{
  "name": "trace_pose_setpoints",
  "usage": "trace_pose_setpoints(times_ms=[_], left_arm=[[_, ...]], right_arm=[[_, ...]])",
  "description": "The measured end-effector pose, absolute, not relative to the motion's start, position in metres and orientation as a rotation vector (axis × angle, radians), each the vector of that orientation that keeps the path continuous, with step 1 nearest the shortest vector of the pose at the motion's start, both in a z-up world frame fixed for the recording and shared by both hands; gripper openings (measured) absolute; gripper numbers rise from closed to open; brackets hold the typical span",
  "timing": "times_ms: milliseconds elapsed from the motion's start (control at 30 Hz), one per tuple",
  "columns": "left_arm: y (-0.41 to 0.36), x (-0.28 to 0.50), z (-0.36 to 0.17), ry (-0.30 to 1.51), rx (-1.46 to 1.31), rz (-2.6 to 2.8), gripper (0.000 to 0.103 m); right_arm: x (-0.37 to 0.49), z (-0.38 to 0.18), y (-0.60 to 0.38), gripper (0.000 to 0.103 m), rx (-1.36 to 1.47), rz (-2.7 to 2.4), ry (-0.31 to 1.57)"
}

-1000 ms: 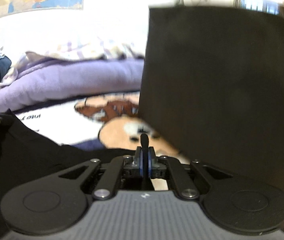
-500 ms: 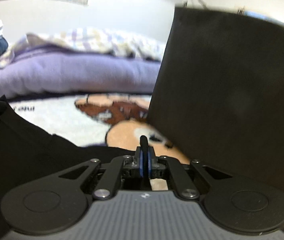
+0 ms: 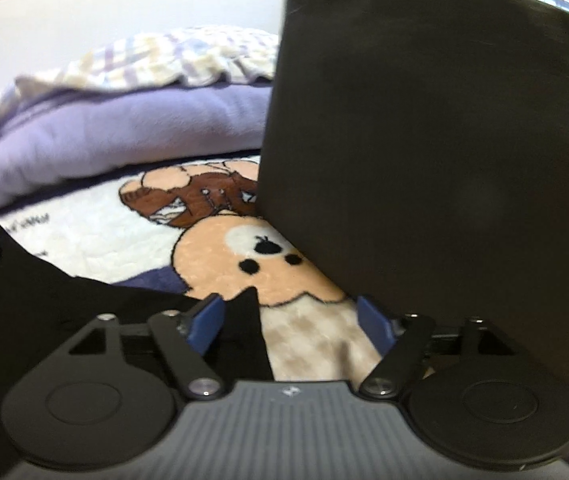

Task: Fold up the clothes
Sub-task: 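Open both grippers and lay the black trousers flat on the bed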

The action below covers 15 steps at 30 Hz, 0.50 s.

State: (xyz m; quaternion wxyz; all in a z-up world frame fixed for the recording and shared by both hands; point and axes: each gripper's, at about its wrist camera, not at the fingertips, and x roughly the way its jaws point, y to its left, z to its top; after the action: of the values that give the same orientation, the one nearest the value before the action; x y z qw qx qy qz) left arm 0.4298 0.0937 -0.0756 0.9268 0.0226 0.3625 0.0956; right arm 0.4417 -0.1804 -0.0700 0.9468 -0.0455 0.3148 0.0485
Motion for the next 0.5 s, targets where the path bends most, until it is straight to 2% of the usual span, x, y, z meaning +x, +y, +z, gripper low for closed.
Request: trace_pose_setpoints(times_ms=[267,500], left_arm=[[0.069,0.331,-0.045,0.810,0.035,0.078,0.091],[0.044,0.249,-0.028,0.805,0.055,0.009,0.097]], right_arm=[[0.372,-0.046,-0.186,0.084,-0.050,0.144,0.695],[0.273,-0.034,-0.174,0.084,-0.114,0.202,0.741]])
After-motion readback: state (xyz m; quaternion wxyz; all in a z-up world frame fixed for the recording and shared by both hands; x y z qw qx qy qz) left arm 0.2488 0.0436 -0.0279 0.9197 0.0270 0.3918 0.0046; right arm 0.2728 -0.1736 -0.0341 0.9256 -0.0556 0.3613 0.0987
